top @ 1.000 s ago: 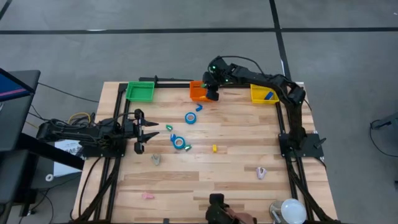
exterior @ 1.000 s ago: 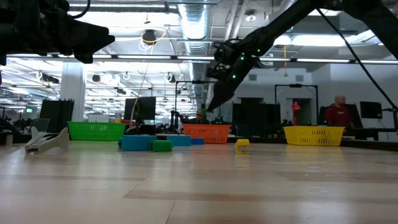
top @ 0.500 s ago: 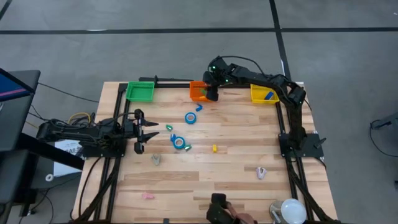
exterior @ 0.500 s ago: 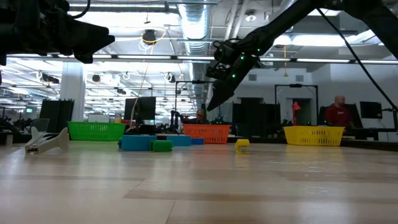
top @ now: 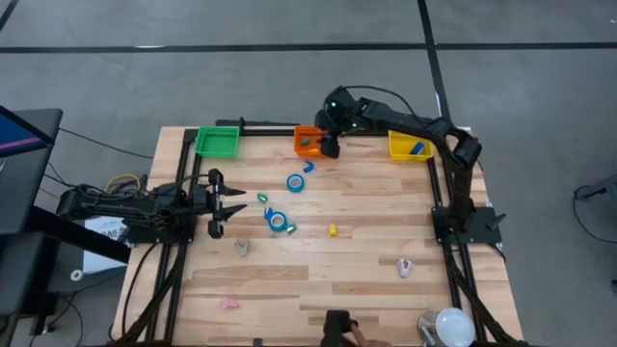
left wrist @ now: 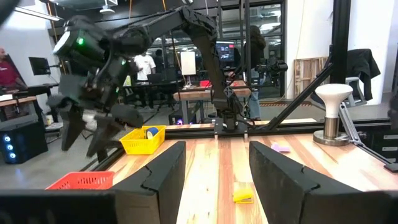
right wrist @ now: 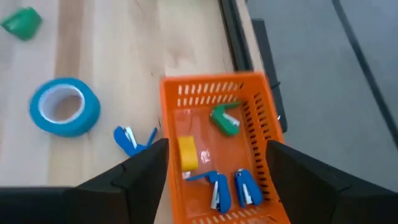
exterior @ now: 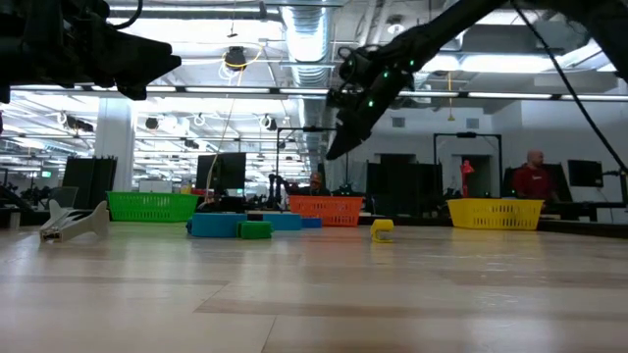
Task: Pick and place Stapler, Stapler remover, tape
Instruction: Put the yellow stapler into the orange bin
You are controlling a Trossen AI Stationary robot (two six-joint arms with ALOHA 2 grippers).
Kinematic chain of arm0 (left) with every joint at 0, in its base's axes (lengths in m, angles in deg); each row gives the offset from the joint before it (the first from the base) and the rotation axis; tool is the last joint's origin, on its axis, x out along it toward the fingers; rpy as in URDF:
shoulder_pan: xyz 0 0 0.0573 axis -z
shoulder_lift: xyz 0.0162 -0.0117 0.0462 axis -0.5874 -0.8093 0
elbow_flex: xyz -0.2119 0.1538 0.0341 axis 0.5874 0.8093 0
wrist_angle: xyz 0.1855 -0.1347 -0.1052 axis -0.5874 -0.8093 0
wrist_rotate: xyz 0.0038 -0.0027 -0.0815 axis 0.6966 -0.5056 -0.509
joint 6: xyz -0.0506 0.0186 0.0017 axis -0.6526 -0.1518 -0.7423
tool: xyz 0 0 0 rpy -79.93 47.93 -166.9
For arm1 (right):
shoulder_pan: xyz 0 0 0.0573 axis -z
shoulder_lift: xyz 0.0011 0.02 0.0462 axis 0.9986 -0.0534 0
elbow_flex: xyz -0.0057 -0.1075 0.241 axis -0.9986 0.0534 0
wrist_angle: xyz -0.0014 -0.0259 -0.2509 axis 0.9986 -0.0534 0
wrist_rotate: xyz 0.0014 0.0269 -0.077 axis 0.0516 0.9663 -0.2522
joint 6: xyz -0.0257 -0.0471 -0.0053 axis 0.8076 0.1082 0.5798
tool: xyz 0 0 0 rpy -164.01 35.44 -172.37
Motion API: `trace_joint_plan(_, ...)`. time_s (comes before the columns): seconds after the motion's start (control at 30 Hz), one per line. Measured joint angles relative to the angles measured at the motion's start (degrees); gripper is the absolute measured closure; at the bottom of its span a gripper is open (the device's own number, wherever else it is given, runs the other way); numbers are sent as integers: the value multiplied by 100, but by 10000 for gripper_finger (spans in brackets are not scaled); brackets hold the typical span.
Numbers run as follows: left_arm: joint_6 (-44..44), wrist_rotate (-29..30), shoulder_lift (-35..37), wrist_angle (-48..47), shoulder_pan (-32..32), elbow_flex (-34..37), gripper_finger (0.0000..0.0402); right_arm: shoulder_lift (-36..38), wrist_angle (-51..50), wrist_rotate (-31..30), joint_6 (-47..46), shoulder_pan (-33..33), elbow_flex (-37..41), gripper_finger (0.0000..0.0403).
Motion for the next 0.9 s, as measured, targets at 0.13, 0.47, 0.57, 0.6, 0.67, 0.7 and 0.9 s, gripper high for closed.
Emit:
trace_joint_plan(0.13, 0, 0, 0, 0, 0, 0, 234, 343, -245, 3, 72, -247, -2, 142)
trace_joint_plan(0.47, 0, -1, 0, 15, 1, 0, 234, 932, -1256, 6, -183, -982, -4, 143)
trace_joint_plan(0.57, 0, 0, 0, 30, 2, 0, 234, 979, -1593, 6, -273, -1164, -4, 143)
trace_joint_plan(0.6, 0, -1, 0, 33, 1, 0, 234, 982, -1667, 6, -274, -1228, -4, 143)
trace_joint_plan(0.67, 0, 0, 0, 36, 1, 0, 234, 982, -1822, 6, -275, -1345, -4, 143)
trace_joint_plan(0.7, 0, 0, 0, 40, 2, 0, 234, 982, -1872, 6, -275, -1411, -4, 143)
trace_joint_plan(0.9, 0, 0, 0, 45, 1, 0, 234, 979, -1943, 6, -276, -1725, -4, 143)
